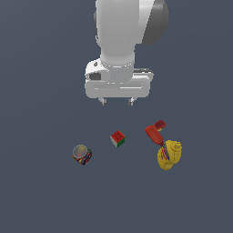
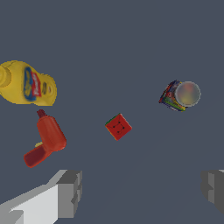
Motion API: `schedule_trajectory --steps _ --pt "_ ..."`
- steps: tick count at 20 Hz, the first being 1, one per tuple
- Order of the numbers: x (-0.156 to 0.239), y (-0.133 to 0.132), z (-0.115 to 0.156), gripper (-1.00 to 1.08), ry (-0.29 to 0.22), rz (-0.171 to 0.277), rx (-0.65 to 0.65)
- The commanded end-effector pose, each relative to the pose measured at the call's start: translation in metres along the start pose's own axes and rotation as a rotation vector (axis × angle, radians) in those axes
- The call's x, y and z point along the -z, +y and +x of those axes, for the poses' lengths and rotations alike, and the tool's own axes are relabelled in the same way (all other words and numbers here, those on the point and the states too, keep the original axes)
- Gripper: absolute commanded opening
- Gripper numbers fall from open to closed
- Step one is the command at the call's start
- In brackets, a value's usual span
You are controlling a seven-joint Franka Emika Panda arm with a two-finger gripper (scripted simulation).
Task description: Pick up a designated object from a clutter of objects.
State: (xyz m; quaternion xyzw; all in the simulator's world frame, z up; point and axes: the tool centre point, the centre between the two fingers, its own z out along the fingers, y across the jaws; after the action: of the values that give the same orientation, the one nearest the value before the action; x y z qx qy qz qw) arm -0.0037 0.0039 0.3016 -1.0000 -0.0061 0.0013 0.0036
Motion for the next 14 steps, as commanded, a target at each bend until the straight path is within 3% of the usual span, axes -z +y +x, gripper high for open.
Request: schedule_trajectory --steps 1,14 --pt "0.0 0.0 0.0 1.08 0.0 0.0 0.0" --pt "-0.007 -0.015 0.0 1.08 -0.011 -0.005 0.03"
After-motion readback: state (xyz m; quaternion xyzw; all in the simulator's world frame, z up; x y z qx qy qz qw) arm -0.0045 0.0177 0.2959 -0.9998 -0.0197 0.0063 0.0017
